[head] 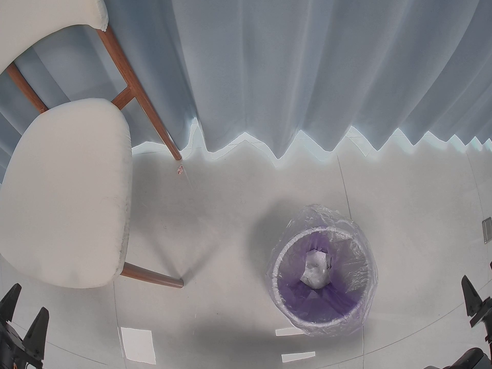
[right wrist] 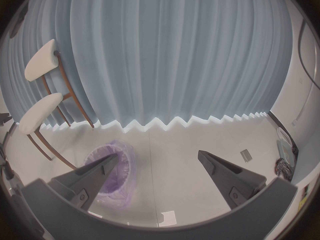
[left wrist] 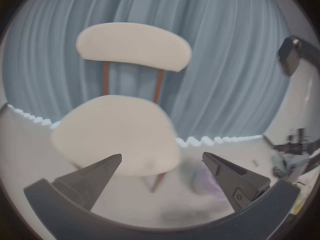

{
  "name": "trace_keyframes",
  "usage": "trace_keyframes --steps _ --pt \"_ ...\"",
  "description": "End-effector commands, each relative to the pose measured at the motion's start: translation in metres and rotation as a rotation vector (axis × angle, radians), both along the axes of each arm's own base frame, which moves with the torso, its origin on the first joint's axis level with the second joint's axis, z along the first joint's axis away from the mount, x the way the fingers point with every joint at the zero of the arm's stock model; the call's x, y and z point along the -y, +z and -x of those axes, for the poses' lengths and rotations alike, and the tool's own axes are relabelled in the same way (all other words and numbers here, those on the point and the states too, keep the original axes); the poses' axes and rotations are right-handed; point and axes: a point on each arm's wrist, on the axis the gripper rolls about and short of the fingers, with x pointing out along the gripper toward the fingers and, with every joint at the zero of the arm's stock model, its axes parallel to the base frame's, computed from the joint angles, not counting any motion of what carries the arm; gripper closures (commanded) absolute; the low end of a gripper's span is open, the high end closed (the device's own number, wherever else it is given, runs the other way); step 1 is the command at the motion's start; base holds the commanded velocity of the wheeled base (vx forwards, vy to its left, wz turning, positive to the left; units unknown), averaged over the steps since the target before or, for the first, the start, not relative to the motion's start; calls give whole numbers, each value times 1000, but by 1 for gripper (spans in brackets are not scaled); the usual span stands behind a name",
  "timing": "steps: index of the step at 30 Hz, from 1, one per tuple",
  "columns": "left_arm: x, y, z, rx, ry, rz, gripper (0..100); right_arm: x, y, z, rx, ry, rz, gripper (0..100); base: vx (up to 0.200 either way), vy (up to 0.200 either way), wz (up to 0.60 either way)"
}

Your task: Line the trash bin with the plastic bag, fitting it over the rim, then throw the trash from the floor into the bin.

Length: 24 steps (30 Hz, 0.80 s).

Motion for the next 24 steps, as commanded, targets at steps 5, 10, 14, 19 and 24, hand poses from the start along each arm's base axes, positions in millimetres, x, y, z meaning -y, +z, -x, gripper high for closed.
trace_keyframes --steps 5,10,14,19,24 --pt "-4 -46 4 -109 477 -227 0 0 -35 40 112 -75 -19 0 0 0 0" --pt "-4 -47 8 -48 464 -215 0 4 -35 39 137 -226 -38 0 0 0 0" --pt "-1 -48 8 -53 311 -106 0 1 -35 38 148 -104 -26 0 0 0 0" --pt "0 -49 8 -63 285 -117 0 -2 -36 40 101 14 -2 0 0 0 0" --pt "0 -50 8 -65 286 -112 0 3 -36 40 105 -190 -26 0 0 0 0"
